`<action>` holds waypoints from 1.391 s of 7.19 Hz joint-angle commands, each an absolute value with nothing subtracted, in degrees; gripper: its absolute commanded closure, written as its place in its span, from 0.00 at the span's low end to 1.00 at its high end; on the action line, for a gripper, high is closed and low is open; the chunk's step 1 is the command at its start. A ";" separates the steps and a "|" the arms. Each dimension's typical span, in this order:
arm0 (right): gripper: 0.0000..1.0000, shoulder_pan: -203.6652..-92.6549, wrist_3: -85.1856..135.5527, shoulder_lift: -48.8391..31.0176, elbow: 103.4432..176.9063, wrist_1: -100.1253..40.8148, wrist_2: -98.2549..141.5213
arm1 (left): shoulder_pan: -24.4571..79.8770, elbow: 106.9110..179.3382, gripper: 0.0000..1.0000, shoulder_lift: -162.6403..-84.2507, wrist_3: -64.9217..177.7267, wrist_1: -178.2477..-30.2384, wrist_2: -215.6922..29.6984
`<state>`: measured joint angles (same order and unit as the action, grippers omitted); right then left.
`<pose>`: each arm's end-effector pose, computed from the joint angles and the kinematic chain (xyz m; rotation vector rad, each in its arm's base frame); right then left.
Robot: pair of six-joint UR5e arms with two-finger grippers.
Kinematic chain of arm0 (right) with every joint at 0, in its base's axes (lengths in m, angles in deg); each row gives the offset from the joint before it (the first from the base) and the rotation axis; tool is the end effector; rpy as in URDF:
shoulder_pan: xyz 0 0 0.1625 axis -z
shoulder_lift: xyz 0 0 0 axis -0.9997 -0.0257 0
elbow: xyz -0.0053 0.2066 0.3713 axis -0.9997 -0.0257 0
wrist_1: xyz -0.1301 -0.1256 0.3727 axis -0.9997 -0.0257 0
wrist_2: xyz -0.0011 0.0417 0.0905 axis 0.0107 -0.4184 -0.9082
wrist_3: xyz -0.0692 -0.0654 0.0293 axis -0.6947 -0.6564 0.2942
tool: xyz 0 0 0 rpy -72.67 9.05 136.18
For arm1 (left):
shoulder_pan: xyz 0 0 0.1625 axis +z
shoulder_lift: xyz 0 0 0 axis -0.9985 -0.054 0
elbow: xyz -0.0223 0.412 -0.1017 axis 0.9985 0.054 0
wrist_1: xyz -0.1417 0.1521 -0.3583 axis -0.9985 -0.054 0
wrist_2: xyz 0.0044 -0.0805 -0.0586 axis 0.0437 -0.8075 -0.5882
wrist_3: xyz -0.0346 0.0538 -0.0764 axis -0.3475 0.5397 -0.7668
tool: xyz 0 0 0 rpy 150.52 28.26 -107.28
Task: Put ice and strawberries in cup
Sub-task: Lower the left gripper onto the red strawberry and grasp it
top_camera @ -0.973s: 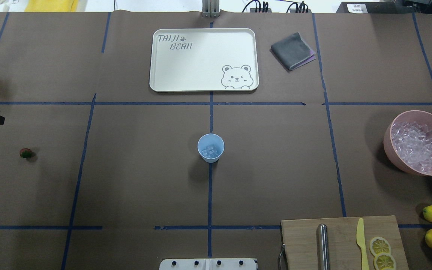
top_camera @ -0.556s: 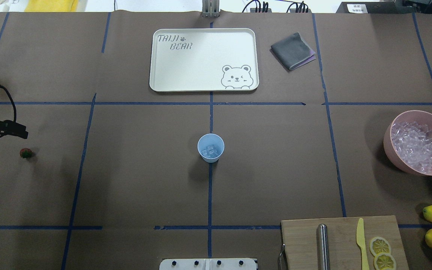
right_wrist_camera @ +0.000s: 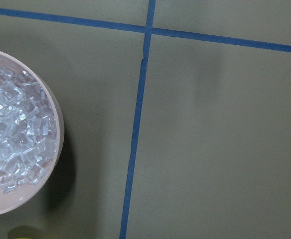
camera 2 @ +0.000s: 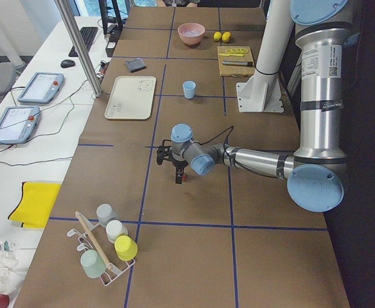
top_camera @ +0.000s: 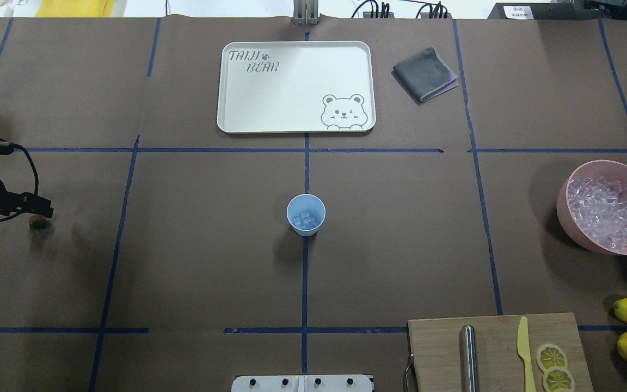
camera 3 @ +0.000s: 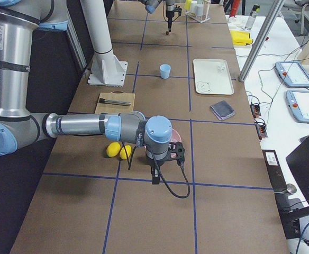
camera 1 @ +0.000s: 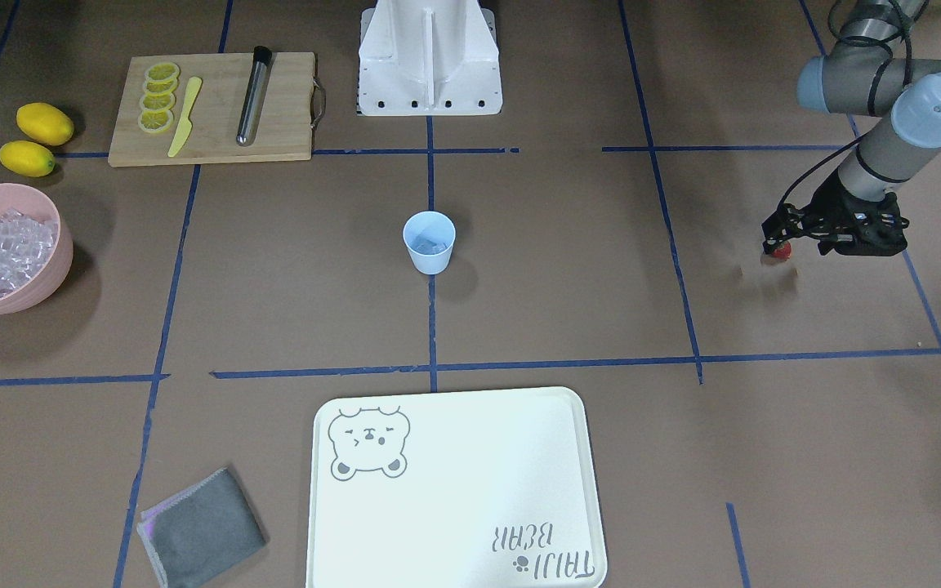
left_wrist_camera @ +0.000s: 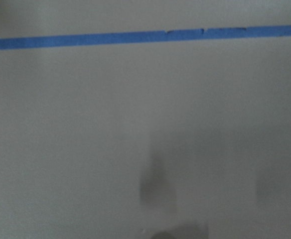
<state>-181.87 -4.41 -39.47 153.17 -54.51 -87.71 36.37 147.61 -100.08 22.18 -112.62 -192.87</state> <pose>0.0897 -0.4007 0.6263 0.0055 -0.7459 -0.1230 0.2517 -0.4337 0.5845 0.0739 0.8093 0.0175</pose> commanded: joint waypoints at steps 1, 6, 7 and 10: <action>0.00 -181.87 -4.41 -39.47 153.18 -54.42 -87.62 | 38.04 147.52 0.00 -100.07 20.07 -112.77 -192.84; 0.00 -181.87 -4.41 -39.39 153.44 -54.42 -87.62 | 38.13 147.43 0.93 -99.98 20.68 -112.68 -192.49; 0.00 -181.87 -4.41 -39.39 153.44 -54.42 -87.62 | 38.13 147.69 0.95 -99.98 20.86 -112.68 -192.49; 0.00 -181.87 -4.41 -39.39 153.44 -54.42 -87.62 | 37.25 151.89 1.00 -99.89 21.12 -110.76 -194.93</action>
<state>-181.87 -4.41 -39.39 153.41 -54.42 -87.58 37.71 149.84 -99.85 21.05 -112.02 -193.40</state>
